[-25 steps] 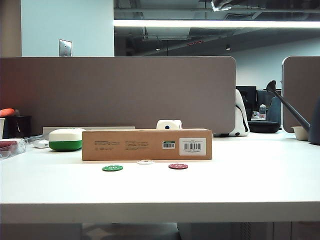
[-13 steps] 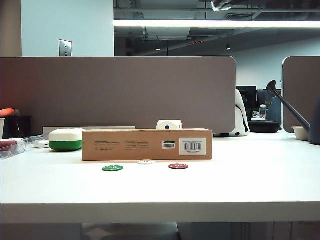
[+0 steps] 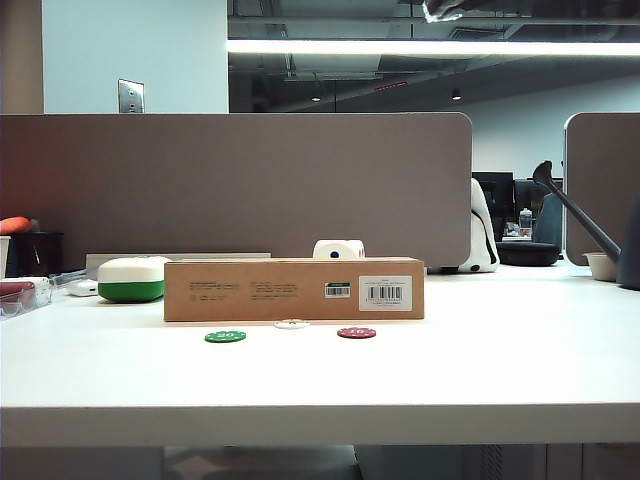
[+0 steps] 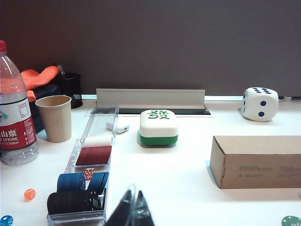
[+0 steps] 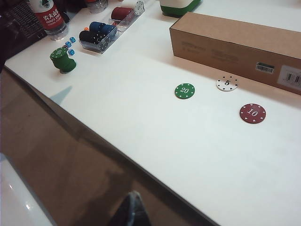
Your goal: Push the chip with the lowest value in the row forward next to the rectangular box.
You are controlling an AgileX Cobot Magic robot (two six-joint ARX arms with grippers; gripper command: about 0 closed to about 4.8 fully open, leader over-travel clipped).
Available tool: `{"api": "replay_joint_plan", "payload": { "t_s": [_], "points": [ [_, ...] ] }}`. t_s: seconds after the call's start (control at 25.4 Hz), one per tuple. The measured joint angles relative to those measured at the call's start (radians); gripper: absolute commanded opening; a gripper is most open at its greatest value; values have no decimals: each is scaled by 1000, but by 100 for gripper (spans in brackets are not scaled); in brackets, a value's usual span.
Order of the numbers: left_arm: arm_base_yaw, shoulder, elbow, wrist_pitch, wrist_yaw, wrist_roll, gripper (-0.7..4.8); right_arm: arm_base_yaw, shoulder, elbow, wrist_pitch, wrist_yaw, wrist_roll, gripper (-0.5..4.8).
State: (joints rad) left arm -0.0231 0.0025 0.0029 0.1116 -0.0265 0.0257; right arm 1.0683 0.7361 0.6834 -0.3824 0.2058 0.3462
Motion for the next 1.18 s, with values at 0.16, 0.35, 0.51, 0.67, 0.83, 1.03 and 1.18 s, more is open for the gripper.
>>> {"api": "replay_joint_plan", "payload": {
  "t_s": [0.16,0.35,0.51,0.67,0.83,1.03,1.18],
  "points": [
    [0,0,0,0,0,0,-5,0,0,0,0,0,0,-6],
    [0,0,0,0,0,0,-5,-2,0,-1,3,9,-62,-6],
    [0,0,0,0,0,0,-5,-8,0,-120,247,188,-321,-6],
    [0,0,0,0,0,0,-5,-49,0,-285,663,299,-434,-6],
    [0,0,0,-1,0,0,-5,-122,-2,-425,1038,311,-447,-6],
    [0,0,0,-2,0,0,-5,-230,-23,-456,1069,309,-449,-6],
    [0,0,0,-4,0,0,-5,-335,-47,-477,1017,238,-446,-6]
  ]
}}
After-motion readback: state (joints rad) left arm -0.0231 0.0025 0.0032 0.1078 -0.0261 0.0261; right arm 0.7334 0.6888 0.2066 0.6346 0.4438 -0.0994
